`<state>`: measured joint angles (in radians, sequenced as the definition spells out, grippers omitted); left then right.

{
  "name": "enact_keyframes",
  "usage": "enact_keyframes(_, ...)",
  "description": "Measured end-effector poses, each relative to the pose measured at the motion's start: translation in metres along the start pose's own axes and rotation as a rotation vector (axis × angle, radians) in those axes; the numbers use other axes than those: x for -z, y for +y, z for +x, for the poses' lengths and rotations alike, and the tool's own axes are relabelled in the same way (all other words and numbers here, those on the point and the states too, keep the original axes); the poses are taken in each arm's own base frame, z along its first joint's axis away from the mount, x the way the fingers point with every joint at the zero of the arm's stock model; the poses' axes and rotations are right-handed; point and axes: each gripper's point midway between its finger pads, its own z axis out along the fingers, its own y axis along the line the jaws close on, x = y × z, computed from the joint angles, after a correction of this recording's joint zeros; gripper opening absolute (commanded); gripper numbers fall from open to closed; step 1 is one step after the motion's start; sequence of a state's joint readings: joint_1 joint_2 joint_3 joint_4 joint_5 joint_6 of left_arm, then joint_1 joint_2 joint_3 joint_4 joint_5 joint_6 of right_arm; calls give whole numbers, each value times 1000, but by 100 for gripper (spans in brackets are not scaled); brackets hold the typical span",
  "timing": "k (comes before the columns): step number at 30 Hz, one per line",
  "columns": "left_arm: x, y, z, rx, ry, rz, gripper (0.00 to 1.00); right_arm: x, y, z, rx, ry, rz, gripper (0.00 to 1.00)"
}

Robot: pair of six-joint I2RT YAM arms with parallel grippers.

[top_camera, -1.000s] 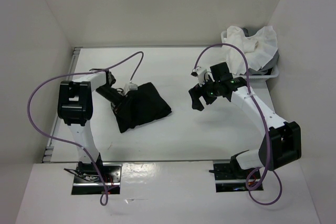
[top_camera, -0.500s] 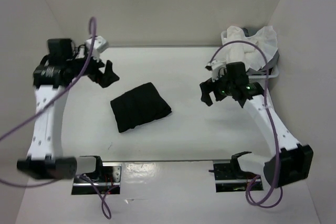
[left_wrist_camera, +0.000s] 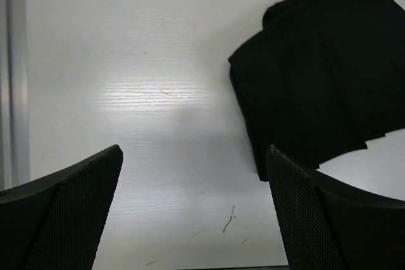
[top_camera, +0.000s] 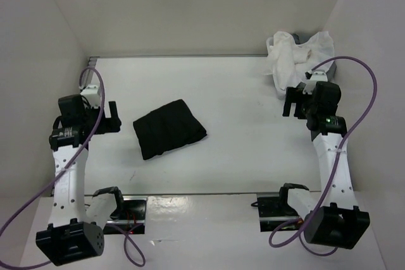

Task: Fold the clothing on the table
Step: Fold the skirt

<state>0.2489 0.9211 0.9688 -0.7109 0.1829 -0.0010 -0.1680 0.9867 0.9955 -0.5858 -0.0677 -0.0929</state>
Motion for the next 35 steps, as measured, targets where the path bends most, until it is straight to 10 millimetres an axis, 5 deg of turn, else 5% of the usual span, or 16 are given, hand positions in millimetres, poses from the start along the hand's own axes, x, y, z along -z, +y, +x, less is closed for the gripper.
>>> enact_keyframes(9, 16, 37, -13, 60, -106, -129, 100, -7, -3, 11, -10, 49, 16, 99)
enact_keyframes(35, 13, 30, -12, 39, -100, -79, 100, 8, -1, 4, 22, -15, 5, 99)
